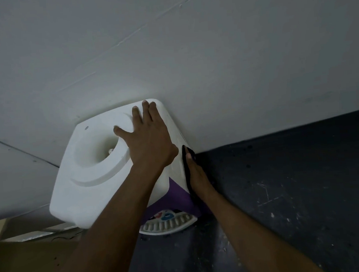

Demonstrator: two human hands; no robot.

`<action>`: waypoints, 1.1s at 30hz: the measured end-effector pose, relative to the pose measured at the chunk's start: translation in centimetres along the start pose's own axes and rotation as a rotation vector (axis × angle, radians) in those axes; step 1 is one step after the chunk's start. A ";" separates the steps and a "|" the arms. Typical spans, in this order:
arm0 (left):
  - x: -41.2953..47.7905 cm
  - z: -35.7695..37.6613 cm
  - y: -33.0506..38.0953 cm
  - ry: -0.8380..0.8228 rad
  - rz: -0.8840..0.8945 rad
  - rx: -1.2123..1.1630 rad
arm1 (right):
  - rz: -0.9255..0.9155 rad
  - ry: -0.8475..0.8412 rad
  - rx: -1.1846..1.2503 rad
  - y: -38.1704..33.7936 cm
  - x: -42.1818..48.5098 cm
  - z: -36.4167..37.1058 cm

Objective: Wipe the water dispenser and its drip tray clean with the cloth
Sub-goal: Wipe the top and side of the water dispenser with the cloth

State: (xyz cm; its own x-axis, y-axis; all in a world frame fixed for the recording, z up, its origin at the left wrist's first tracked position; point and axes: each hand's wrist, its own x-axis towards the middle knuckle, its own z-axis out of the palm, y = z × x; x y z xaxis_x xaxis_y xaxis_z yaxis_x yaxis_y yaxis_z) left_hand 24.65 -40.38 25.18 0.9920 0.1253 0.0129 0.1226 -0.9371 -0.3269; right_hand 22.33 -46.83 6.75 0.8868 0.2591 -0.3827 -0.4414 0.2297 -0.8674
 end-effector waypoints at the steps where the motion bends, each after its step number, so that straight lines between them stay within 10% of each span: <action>1: 0.0 0.0 0.0 -0.002 0.002 -0.002 | 0.008 0.001 0.001 -0.4 0.8 -0.1; 33: 0.1 0.5 0.1 0.040 0.025 0.017 | 0.036 -0.035 -0.093 0.8 1.5 -0.7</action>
State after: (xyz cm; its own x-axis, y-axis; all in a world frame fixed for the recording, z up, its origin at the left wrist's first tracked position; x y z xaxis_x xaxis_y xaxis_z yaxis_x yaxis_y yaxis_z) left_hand 24.73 -40.30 24.73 0.9952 0.0884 0.0423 0.0976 -0.9340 -0.3437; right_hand 23.42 -46.95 5.28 0.8646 0.2991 -0.4038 -0.4566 0.1319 -0.8799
